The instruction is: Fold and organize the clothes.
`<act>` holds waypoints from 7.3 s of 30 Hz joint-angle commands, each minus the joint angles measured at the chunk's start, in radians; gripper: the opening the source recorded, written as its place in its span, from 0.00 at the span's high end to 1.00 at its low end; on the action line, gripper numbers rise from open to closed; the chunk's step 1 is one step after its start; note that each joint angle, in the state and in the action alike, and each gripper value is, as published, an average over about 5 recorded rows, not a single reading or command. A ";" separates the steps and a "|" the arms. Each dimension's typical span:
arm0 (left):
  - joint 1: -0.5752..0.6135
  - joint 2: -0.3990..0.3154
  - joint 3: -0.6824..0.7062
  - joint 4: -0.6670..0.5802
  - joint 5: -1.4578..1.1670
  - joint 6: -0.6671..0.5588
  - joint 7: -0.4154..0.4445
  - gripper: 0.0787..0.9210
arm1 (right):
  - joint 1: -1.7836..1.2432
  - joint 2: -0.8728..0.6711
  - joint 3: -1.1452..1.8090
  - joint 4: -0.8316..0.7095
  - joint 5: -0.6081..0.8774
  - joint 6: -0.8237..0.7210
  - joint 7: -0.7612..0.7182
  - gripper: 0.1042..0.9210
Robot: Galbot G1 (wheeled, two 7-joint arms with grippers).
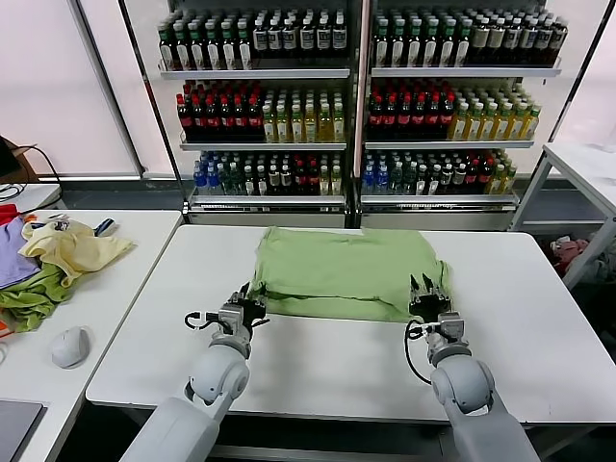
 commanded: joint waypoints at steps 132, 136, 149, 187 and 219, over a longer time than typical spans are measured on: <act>-0.301 -0.054 0.023 0.415 -0.137 0.016 0.022 0.12 | 0.756 0.149 -0.205 -0.893 0.089 -0.192 0.018 0.12; -0.308 -0.057 0.030 0.444 -0.147 0.023 0.025 0.12 | 0.764 0.167 -0.200 -0.931 0.091 -0.195 0.004 0.12; -0.276 -0.048 0.039 0.408 -0.177 0.036 0.023 0.35 | 0.741 0.177 -0.212 -0.933 0.132 -0.228 -0.043 0.26; 0.126 0.066 -0.104 -0.172 -0.312 -0.109 0.049 0.97 | 0.130 -0.049 -0.040 0.056 0.258 -0.126 -0.082 0.99; 0.276 0.061 -0.122 -0.260 -0.082 -0.023 0.082 0.72 | -0.111 -0.004 0.068 0.165 0.137 -0.228 -0.013 0.72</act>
